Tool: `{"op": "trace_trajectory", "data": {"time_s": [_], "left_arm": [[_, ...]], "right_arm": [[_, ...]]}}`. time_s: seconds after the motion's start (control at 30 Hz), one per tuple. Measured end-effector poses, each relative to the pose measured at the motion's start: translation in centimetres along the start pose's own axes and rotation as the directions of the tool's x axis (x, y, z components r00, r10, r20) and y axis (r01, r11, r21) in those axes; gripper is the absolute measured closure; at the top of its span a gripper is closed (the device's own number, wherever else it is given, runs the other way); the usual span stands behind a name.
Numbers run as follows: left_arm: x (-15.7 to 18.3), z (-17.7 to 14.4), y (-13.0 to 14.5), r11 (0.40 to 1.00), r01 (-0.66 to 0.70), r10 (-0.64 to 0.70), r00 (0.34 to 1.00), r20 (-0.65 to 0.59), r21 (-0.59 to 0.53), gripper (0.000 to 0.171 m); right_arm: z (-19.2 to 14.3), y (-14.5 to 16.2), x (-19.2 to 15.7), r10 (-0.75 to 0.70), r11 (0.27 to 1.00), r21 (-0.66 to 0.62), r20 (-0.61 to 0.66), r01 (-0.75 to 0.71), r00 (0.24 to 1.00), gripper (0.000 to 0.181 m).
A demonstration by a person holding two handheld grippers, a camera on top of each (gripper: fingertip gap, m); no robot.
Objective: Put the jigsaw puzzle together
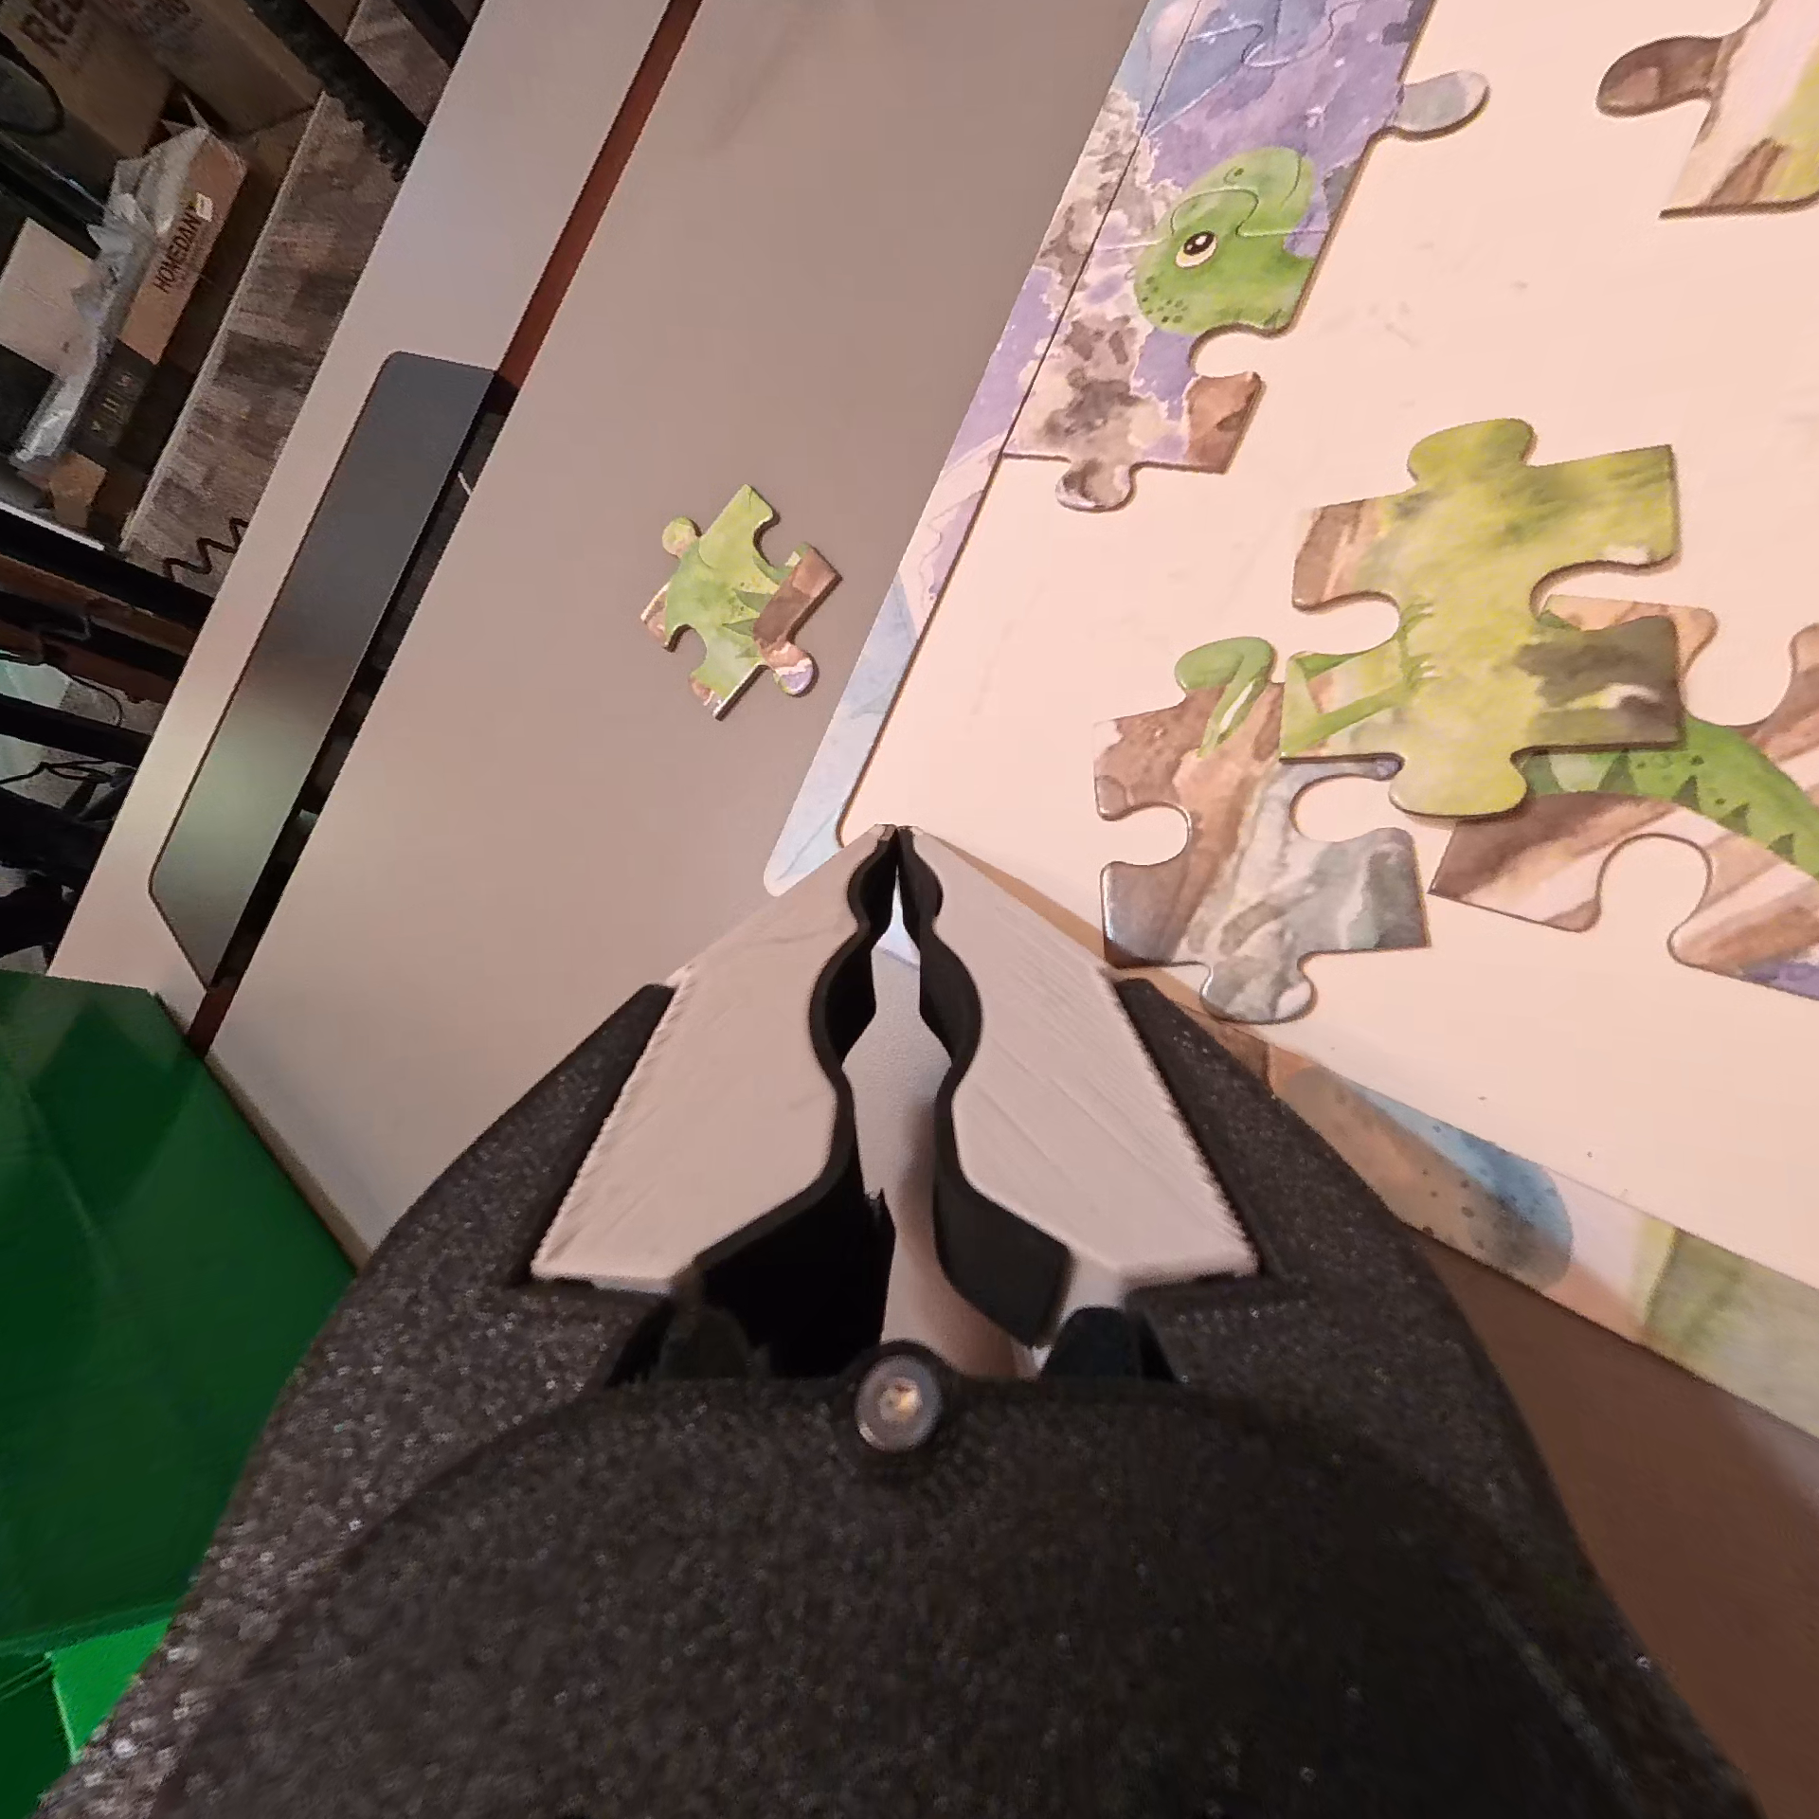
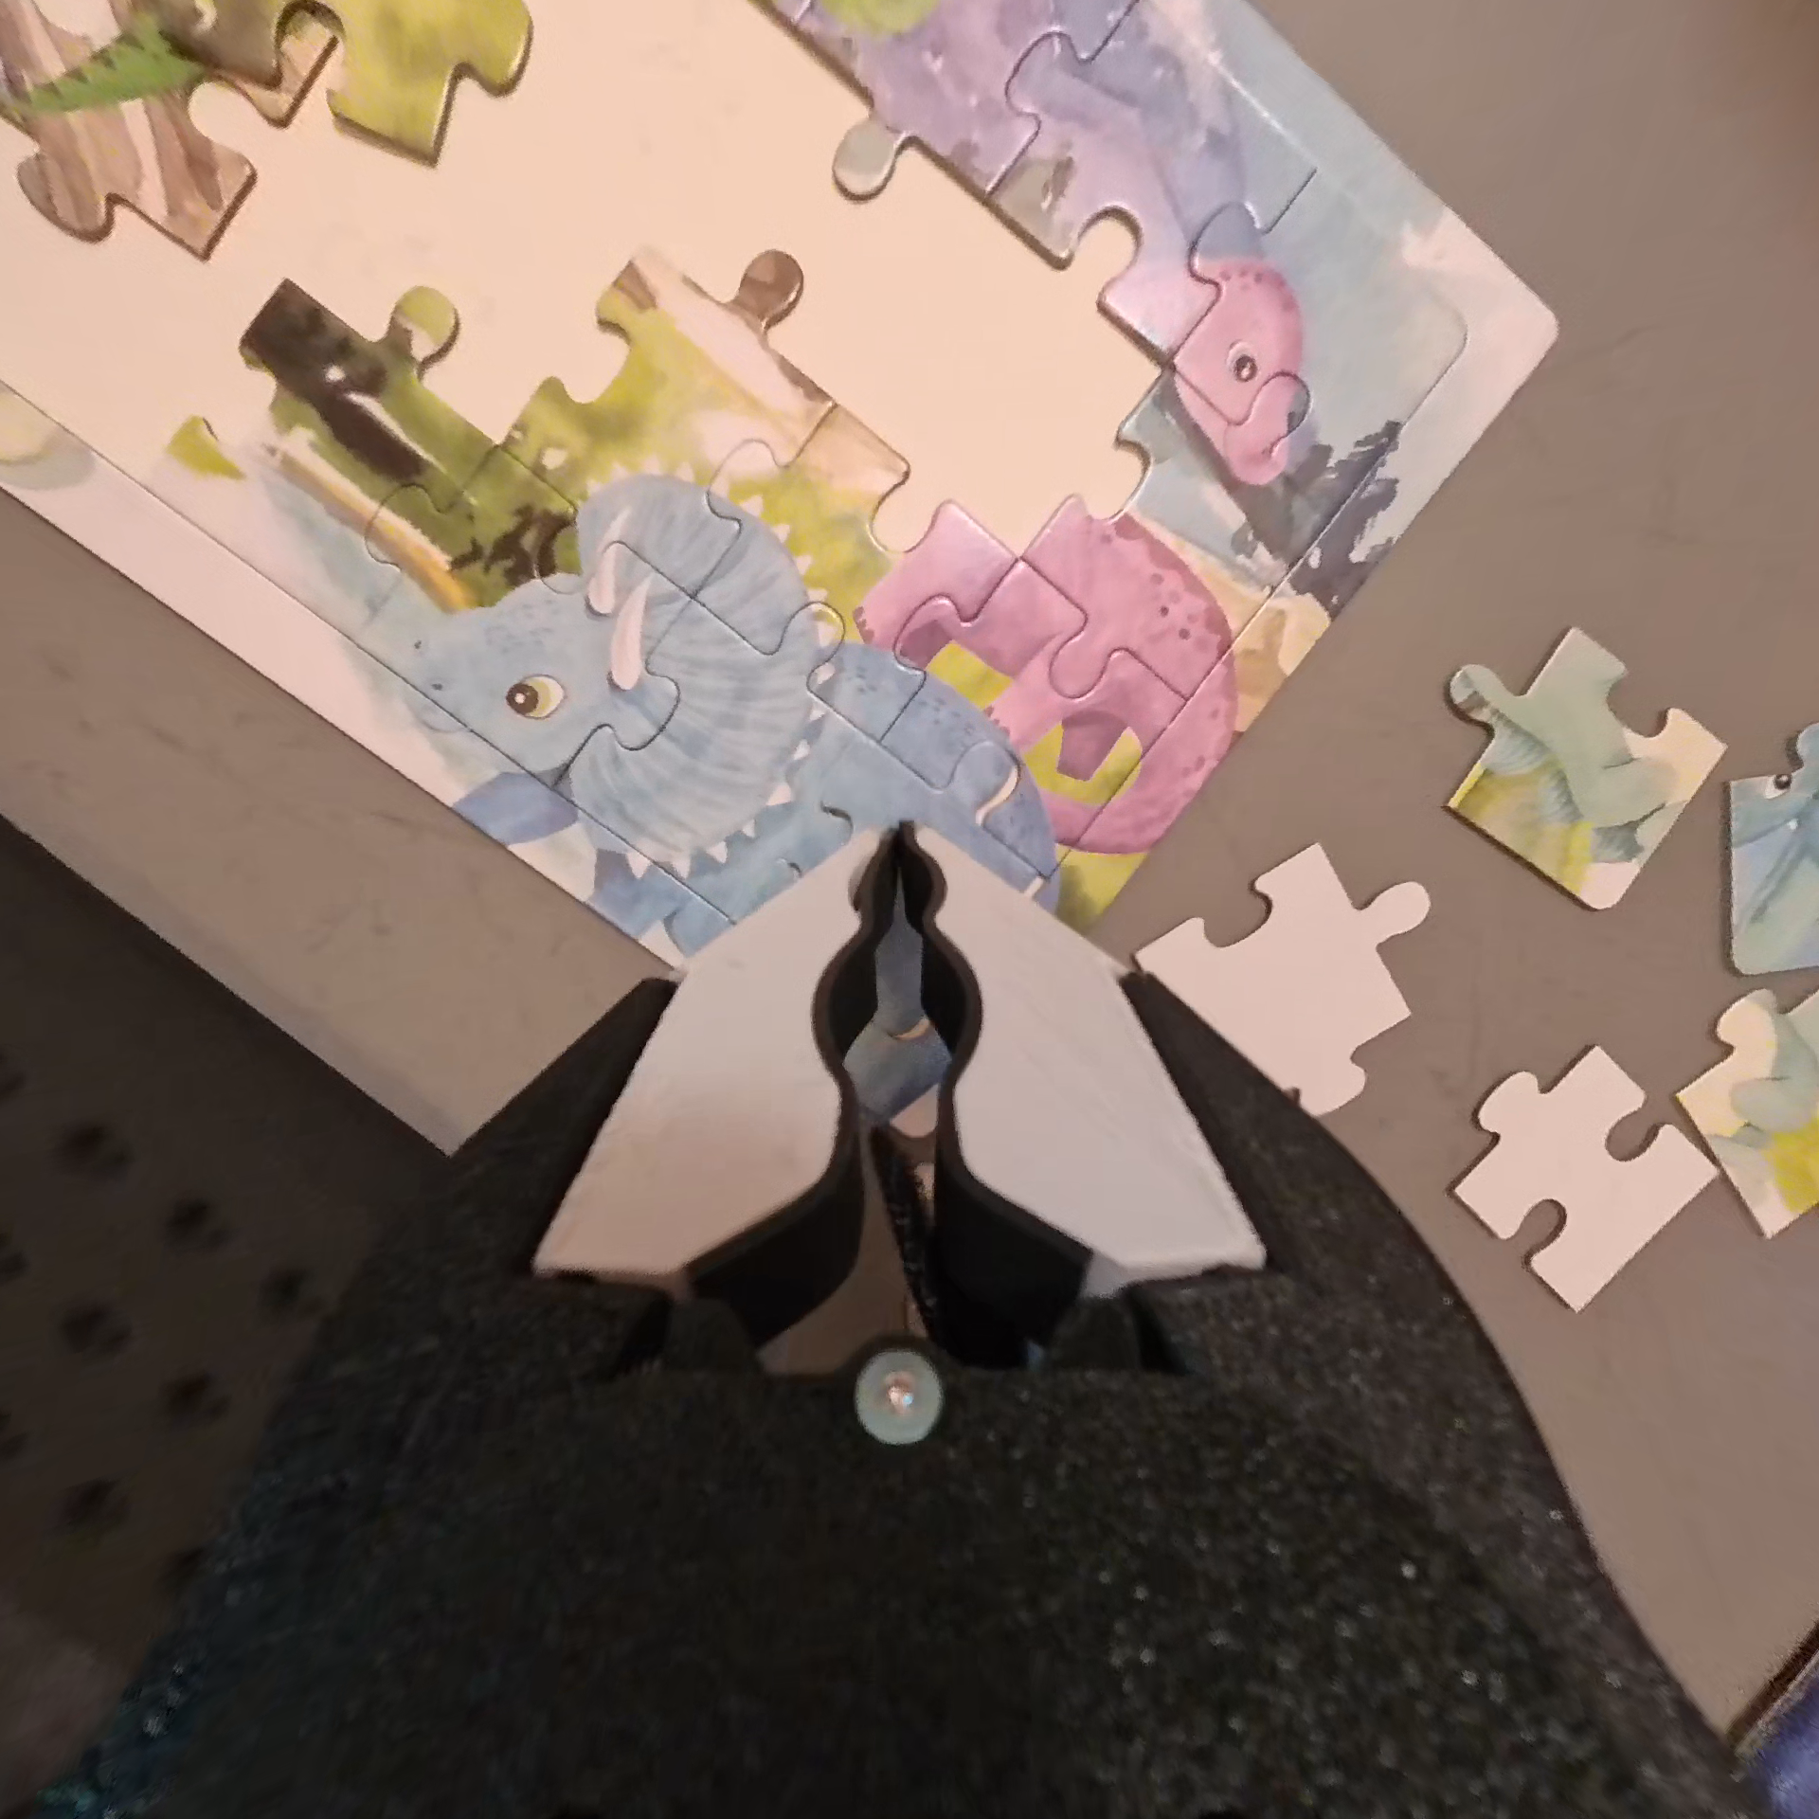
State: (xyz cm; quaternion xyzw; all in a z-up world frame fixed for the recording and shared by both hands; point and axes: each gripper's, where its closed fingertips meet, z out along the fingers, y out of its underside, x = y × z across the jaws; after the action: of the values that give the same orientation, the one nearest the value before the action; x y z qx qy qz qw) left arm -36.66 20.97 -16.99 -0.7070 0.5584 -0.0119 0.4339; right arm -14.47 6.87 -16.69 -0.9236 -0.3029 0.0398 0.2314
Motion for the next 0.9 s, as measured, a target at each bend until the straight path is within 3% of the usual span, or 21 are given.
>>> {"op": "trace_trajectory", "data": {"time_s": [0.4,0.57,0.7,0.83,0.9], "left_arm": [[0.0,0.0,0.0,1.0,-0.002,0.002,1.0,0.002,-0.001,0.171],[0.0,0.0,0.0,1.0,-0.004,0.004,1.0,0.002,-0.001,0.171],[0.0,0.0,0.0,1.0,-0.006,0.006,1.0,0.003,-0.001,0.171],[0.0,0.0,0.0,1.0,-0.011,0.011,1.0,0.007,-0.002,0.171],[0.0,0.0,0.0,1.0,-0.012,0.012,1.0,0.008,-0.002,0.171]], "right_arm": [[-0.4,0.5,0.6,-0.046,0.997,-0.065,-0.057,0.043,0.997,0.181],[-3.3,-1.9,0.9,-0.052,0.996,0.073,-0.042,0.055,0.998,0.181],[-2.5,0.1,-0.8,-0.097,0.992,0.081,-0.019,0.098,0.995,0.147],[-1.0,0.8,-1.5,-0.066,0.989,0.131,0.023,0.063,0.998,0.15],[-0.9,0.4,-1.7,-0.074,0.983,0.171,0.036,0.067,0.997,0.161]]}}
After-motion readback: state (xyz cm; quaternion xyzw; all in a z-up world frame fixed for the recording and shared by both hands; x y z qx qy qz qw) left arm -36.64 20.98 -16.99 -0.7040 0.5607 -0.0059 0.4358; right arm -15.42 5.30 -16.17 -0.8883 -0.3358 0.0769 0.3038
